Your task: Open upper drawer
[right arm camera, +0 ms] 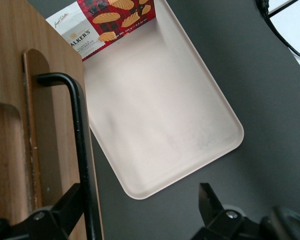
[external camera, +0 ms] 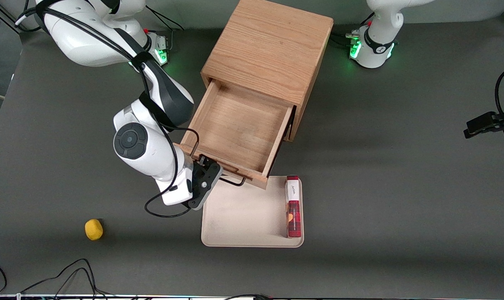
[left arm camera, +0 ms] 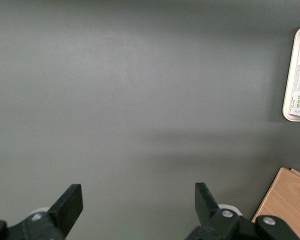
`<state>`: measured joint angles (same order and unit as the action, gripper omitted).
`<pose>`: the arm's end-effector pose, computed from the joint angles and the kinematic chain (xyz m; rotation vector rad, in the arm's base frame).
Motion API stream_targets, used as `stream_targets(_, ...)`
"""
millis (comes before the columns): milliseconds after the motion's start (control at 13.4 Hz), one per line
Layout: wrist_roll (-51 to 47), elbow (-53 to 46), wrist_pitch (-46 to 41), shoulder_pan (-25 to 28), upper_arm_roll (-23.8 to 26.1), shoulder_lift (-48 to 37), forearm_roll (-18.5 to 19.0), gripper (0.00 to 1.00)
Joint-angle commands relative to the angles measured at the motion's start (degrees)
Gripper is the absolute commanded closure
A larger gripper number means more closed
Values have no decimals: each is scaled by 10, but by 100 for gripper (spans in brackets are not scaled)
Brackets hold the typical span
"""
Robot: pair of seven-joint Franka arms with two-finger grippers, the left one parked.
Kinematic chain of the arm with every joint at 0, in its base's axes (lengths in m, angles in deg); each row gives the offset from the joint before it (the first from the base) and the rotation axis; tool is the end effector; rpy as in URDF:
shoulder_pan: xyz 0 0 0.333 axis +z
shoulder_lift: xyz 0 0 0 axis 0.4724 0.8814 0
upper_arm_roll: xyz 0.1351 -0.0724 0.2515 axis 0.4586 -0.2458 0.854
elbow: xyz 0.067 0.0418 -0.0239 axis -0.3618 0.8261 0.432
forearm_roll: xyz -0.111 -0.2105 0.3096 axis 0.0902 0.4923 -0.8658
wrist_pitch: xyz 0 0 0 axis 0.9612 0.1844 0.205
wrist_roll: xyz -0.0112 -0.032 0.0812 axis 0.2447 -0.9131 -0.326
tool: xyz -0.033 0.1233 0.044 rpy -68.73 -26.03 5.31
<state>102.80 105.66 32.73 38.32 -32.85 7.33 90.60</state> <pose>0.6535 0.3370 0.3634 -2.6185 -1.4539 -0.1988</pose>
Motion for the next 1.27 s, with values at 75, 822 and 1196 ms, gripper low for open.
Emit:
stream_targets(75, -10, -30, -21, -2, 4, 12, 6, 0)
stream_targets(822, -52, -116, -141, -14, -9, 4, -36, 0)
stream_targets(1196, -90, -83, -219, -73, -1, -60, -48, 0)
